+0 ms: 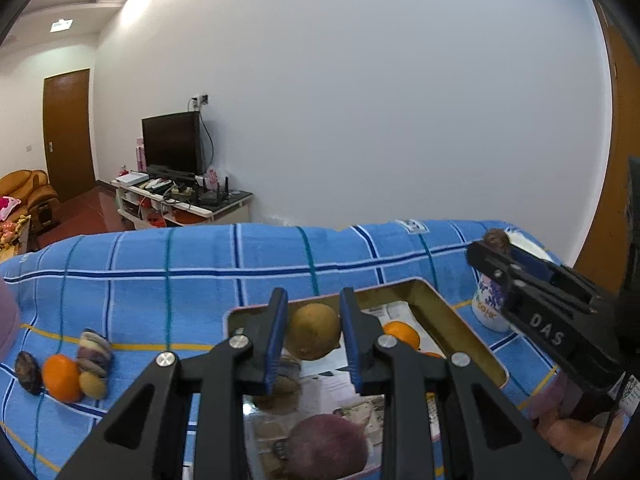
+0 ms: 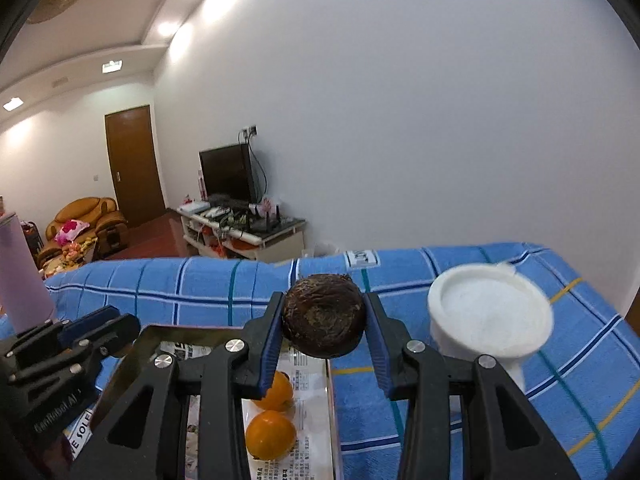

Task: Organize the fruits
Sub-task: 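Carry the mangosteen and yellow fruit in both tools over the pink tin, then lower both fruits into the pink tin and open both tools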

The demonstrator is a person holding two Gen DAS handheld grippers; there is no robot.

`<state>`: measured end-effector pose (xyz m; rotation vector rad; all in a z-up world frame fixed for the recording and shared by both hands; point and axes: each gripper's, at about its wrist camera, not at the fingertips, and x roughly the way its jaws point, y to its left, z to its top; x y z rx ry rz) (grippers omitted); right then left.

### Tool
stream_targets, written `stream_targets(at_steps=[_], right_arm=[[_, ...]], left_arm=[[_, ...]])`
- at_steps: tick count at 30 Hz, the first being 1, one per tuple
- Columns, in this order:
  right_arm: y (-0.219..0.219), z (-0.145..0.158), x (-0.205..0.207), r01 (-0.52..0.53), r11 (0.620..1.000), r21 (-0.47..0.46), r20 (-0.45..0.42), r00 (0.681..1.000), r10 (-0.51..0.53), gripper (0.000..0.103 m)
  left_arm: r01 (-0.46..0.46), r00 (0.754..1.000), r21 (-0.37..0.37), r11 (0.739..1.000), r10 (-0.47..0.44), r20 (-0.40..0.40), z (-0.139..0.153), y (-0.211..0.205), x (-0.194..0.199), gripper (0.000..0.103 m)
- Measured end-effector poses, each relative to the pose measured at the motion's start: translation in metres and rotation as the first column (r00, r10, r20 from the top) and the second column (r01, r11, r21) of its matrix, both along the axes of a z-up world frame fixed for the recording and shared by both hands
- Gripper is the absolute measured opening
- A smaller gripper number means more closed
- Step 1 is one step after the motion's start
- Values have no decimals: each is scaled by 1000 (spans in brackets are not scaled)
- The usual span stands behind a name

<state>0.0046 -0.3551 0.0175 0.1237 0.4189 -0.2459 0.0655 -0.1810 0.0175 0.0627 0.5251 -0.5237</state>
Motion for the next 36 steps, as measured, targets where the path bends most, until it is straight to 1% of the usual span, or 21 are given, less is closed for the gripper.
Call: stream_targets(at_steps=[7,10,12,15,18,24,27,33,35,36], right_arm=[[-2,-21,20,-39,999,28,-93,995,42,41],[0,-27,34,-61,997,48,-121,990,66,41],[5,-31,39,-74,997,35,-147,986,78,41],[9,-38,47,-91,995,34,-188,978,96,41],[13,-47,55,-104,994,38,-231,967,110,41],[13,-48,57,-121,991,55,-242,961,131,41],[14,-50,60,-141,987,75,-253,955,155,41],[14,-50,60,-155,983,97,-250,952,175,41],[15,-50,61,-160,982,104,-250,951,182,41],[15,-50,60,-162,981,105,-250,951,183,41]], left_arm=[[-23,998,62,998,27,-56,-18,-21,14,28],[-17,998,83,996,22,-58,-23,-28,14,28],[-16,998,85,996,22,-63,-25,-28,14,28],[-30,997,109,994,37,-62,-28,-30,13,28],[-45,995,121,992,55,-82,-32,-30,17,28],[-60,991,149,987,77,-111,-39,-30,24,28],[-72,991,154,985,89,-104,-40,-29,24,28],[-85,990,155,984,101,-101,-40,-28,21,29],[-85,990,151,985,101,-101,-40,-28,21,30],[-88,990,151,985,104,-100,-40,-27,20,33]])
